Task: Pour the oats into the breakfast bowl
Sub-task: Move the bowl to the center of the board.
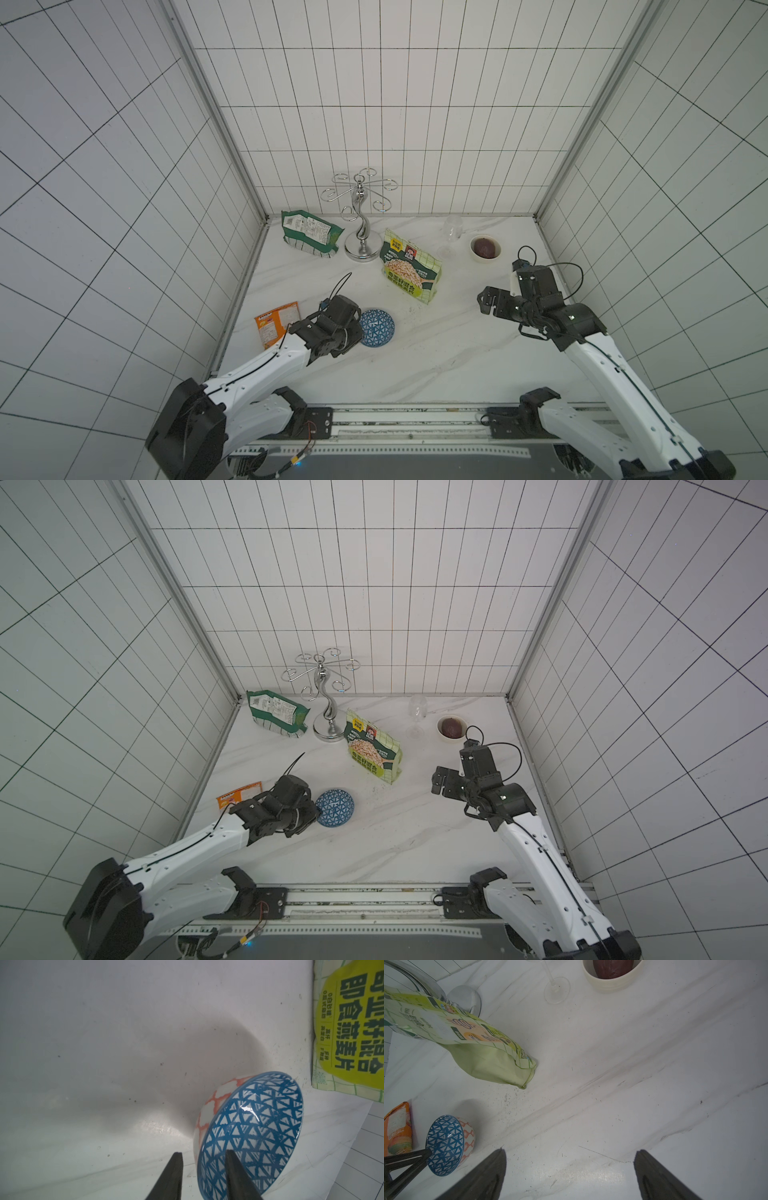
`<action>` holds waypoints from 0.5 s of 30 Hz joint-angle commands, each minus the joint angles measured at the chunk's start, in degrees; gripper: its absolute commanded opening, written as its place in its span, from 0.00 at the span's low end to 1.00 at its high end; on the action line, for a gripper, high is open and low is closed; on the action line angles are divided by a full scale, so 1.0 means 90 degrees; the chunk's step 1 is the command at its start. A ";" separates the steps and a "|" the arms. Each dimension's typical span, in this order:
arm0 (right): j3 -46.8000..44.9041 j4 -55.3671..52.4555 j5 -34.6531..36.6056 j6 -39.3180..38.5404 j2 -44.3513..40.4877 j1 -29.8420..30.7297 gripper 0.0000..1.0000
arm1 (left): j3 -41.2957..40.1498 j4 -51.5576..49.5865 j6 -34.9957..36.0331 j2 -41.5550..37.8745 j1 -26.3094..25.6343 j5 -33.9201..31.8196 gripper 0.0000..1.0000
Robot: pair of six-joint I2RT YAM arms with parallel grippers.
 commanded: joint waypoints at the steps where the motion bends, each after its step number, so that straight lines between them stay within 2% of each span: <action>1: 0.0245 -0.0211 0.0268 -0.0114 0.0103 0.0211 0.99 | 0.0149 0.0352 -0.0056 0.0189 -0.0178 0.0089 0.32; 10: 0.0533 -0.0240 0.0535 -0.0227 0.0513 0.0574 0.99 | 0.0985 0.0902 -0.0085 0.1403 -0.0577 0.0118 0.17; 15: 0.0800 -0.0219 0.0574 -0.0447 0.0821 0.0769 0.99 | 0.1697 0.0925 0.0037 0.2162 -0.0832 0.0118 0.17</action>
